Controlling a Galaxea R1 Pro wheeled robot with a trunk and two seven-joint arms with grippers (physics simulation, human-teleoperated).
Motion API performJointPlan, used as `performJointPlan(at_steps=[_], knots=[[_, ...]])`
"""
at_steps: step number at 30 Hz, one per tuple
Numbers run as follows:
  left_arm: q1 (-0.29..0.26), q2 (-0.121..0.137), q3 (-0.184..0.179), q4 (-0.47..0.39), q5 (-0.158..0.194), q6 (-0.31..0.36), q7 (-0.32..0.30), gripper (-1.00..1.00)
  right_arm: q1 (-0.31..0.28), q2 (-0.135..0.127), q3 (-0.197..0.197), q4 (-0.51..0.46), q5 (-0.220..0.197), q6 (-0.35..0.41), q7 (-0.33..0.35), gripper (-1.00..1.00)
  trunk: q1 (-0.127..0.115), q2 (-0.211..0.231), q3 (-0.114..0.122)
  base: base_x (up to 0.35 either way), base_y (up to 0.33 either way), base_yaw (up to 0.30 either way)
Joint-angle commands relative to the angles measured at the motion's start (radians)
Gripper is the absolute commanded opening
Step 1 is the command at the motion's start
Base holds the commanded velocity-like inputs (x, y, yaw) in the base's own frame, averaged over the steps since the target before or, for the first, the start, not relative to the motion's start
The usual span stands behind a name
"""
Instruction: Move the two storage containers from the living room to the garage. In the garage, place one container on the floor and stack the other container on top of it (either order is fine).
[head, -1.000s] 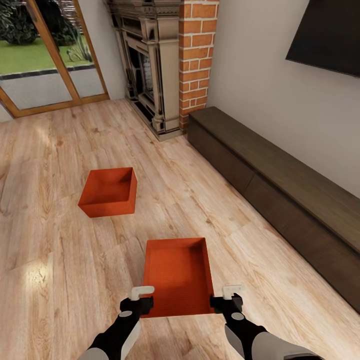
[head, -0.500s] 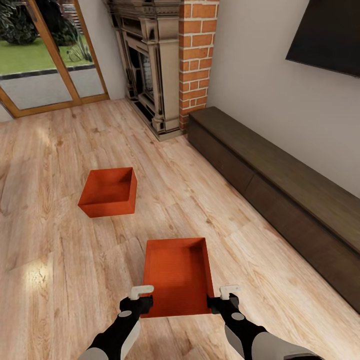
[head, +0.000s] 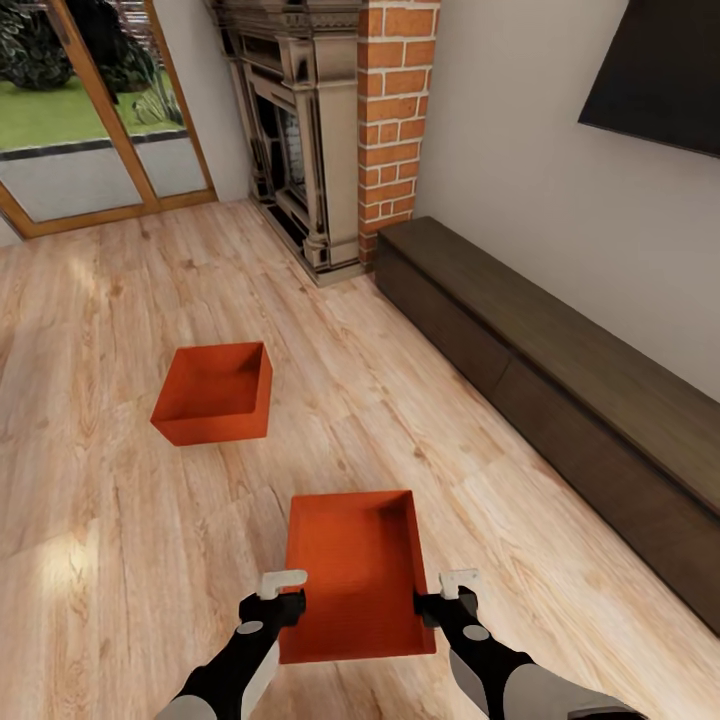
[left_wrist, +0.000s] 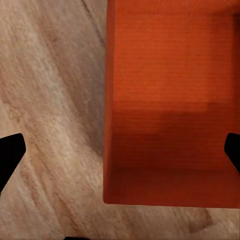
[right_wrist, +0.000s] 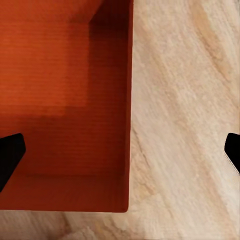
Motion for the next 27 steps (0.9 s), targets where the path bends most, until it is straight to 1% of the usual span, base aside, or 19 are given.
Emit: performJointPlan(at_steps=[1,4,8,27], knots=[[0.0,0.0,0.003,0.0,-0.003,0.0,0.002,1.0,-0.001,0.0,0.004,0.001,0.007,-0.001,-0.008,1.0,0.0,0.0,-0.001,0.226,0.0,0.0],[0.0,0.0,0.003,0.0,-0.003,-0.001,0.002,1.0,-0.001,0.0,0.004,0.001,0.007,-0.001,-0.008,1.0,0.0,0.0,-0.001,0.213,0.0,0.0],[0.0,0.002,0.004,-0.001,-0.003,-0.002,0.002,1.0,-0.001,0.0,0.004,0.001,0.007,-0.004,-0.008,1.0,0.0,0.0,-0.001,0.101,0.0,0.0],[0.0,0.001,0.005,-0.007,-0.001,0.0,0.004,1.0,-0.001,-0.001,0.003,0.002,0.006,-0.011,-0.008,1.0,0.0,0.0,-0.001,0.007,0.0,0.0]])
